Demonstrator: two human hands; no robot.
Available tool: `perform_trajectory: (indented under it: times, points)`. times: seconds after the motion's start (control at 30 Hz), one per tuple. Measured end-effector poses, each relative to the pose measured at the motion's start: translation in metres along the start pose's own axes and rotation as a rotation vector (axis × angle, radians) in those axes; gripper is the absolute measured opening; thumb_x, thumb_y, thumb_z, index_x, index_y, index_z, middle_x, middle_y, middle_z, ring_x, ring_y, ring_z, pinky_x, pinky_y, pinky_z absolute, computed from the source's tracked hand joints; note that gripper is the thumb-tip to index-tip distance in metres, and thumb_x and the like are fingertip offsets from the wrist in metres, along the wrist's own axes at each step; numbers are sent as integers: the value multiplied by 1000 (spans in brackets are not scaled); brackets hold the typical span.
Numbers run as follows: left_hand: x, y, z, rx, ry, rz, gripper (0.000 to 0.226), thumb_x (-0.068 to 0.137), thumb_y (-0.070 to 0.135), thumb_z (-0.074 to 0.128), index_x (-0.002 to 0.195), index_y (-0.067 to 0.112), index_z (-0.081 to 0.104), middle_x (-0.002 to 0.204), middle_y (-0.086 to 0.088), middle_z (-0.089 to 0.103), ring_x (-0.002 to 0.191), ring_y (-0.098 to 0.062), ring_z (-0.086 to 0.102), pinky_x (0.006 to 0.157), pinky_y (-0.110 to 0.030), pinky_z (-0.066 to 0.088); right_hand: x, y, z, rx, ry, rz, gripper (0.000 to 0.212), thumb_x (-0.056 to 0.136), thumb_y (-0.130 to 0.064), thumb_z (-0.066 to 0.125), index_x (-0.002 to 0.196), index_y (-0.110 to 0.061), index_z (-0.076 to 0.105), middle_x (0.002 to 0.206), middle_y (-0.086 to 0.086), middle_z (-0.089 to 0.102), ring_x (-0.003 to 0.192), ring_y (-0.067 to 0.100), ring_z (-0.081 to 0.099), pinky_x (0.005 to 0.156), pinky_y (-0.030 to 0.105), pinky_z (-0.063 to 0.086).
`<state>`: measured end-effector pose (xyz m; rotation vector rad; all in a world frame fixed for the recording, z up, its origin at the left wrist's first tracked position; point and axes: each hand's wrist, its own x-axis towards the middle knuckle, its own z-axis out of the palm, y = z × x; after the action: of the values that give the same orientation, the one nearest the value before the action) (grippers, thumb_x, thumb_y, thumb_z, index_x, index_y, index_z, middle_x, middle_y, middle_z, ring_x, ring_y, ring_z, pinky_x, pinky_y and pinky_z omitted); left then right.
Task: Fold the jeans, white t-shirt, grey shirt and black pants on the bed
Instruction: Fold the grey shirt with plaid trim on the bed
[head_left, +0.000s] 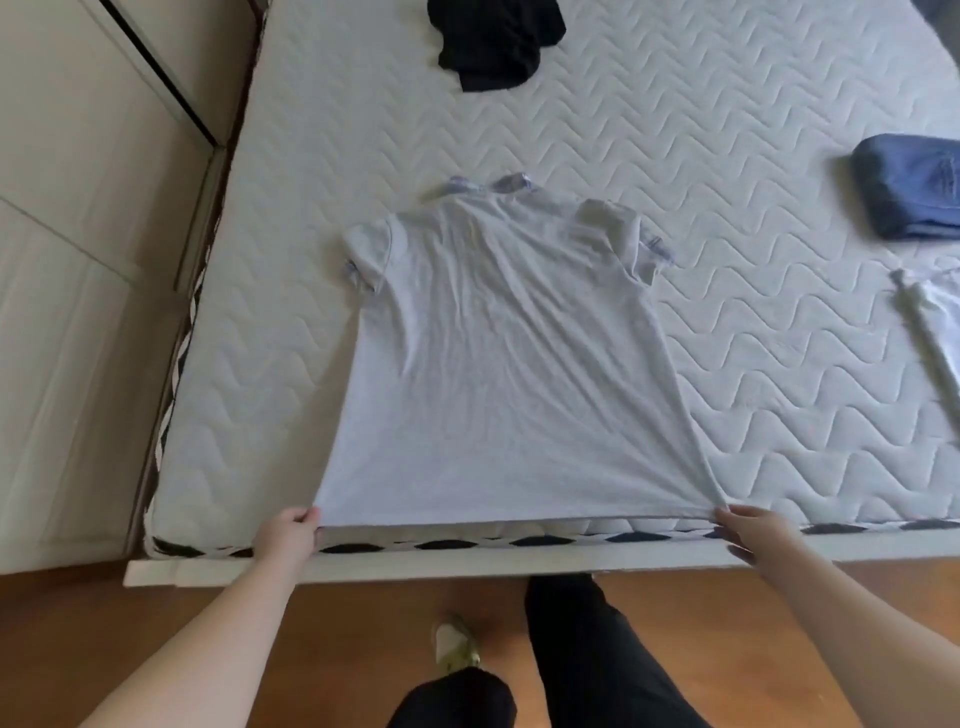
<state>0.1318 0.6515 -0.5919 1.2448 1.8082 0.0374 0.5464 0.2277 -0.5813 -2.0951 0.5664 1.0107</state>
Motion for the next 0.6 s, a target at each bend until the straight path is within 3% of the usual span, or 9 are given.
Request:
perform_trajectory:
  times: [0.1,0.2,0.3,0.37,0.43,0.6]
  points:
    - [11,-26,9,29,-4,23,21,95,17,63,107,0,68,76,-14,65,59,-23,52,62,-30,42,17,29,7,-121,77,-13,30,90,-18,70,115,-2,65,86,10,62,82,24,56,83,43,50]
    - [19,-43,19,88,9,53,21,95,16,64,108,0,68,80,-12,67,60,-20,59,70,-32,51,28,40,12,-187,172,-46,33,86,-28,74,112,-9,70,78,6,58,70,24,51,70,36,45]
    - [23,-56,28,187,-7,84,18,97,17,61,99,1,68,80,-12,69,50,-6,62,54,-22,50,35,46,17,-270,234,-69,25,85,-34,74,104,-18,71,77,3,62,78,28,58,73,35,47]
    - [24,-61,32,289,-4,115,23,96,22,62,95,0,70,82,-13,72,71,-16,70,65,-29,51,35,51,20,-341,266,-92,21,85,-36,73,99,-21,70,74,1,63,78,28,60,71,34,47]
    - [21,-63,33,446,11,149,27,95,27,63,98,2,73,91,-16,73,86,-32,66,73,-36,47,34,56,22,-399,277,-109,21,86,-36,72,98,-19,70,71,-1,63,73,25,59,70,33,46]
    - [16,-63,36,596,12,175,29,95,28,63,107,3,70,102,-20,71,95,-39,63,76,-37,46,30,60,30,-478,285,-100,25,87,-34,70,103,-15,71,76,4,65,78,27,58,68,32,40]
